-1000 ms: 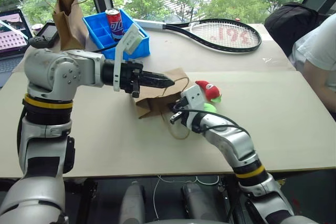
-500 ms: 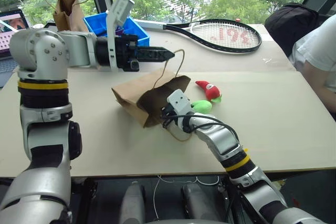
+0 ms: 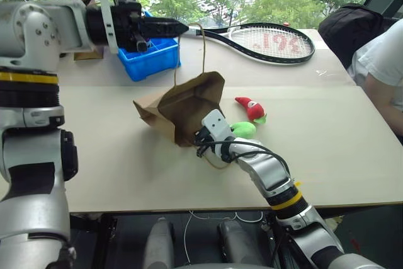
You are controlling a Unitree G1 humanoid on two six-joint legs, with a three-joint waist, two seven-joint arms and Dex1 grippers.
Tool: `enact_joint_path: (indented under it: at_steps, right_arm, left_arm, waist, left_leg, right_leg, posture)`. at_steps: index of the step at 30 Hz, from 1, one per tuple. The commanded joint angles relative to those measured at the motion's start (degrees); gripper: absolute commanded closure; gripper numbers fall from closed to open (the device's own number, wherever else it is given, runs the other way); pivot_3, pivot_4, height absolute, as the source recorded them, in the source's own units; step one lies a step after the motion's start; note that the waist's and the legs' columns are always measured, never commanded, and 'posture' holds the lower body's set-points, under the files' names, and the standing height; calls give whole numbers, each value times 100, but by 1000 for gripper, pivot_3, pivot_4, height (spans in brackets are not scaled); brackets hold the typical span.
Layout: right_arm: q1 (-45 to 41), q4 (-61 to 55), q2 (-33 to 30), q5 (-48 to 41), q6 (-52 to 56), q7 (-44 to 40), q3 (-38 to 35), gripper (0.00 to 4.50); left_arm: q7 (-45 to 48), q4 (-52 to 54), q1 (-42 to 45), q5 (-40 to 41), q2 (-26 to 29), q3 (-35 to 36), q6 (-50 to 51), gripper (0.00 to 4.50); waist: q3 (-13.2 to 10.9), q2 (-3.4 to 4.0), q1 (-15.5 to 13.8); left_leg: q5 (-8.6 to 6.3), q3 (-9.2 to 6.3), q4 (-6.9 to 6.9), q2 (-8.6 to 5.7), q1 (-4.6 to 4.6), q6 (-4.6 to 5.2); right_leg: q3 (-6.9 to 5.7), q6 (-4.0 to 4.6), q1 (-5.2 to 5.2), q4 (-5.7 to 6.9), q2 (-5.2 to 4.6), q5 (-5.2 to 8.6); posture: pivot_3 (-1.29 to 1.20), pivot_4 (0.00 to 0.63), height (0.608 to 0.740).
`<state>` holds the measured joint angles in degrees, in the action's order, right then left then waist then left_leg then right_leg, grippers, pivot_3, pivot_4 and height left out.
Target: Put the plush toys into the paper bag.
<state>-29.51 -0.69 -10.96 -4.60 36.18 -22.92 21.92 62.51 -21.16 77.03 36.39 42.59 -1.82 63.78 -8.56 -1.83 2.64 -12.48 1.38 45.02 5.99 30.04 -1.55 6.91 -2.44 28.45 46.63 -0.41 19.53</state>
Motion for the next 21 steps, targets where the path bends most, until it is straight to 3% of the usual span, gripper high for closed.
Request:
enact_joint_path:
  at_steps: [1, 10, 17, 20, 21]
  right_arm:
    - [256, 199, -47, 63, 340, -94, 41, 4467]
    - [346, 105, -58, 123, 409, -157, -7, 4467]
    - [325, -176, 95, -58, -25, -156, -406, 4467]
    - [264, -632, 269, -447, 94, -227, -822, 3783]
    - [244, -740, 284, -501, 127, -249, -894, 3325]
  left_arm:
    - [375, -139, 361, -307, 246, -82, -452, 4500]
    - [490, -127, 419, -385, 133, 137, -481, 4500]
    - [314, 289, -117, -296, 27, 340, -272, 4500]
    - [297, 397, -217, -214, 14, 419, -178, 4500]
    - [291, 438, -256, -197, 10, 434, -155, 4500]
  waist:
    - [0, 0, -1]
    - [0, 0, -9]
    - [0, -1, -8]
    - [-1, -1, -7]
    - [-1, -1, -3]
  left_leg:
    - [0, 0, 0, 0, -1, 0]
    - [0, 0, 0, 0, 2, 0]
    - [0, 0, 0, 0, 0, 0]
    - [0, -1, 5, 0, 9, 0]
    - [0, 0, 6, 0, 18, 0]
  right_leg:
    - [0, 1, 1, 1, 0, 1]
    - [-1, 1, 4, 7, -1, 7]
    - [0, 4, 7, 24, -1, 12]
    - [-1, 4, 17, 31, 0, 13]
    - [-1, 4, 25, 33, 0, 13]
  posture:
    - [0, 150, 659]
    - [0, 150, 659]
    - [0, 150, 659]
    - [0, 150, 659]
    - [0, 150, 659]
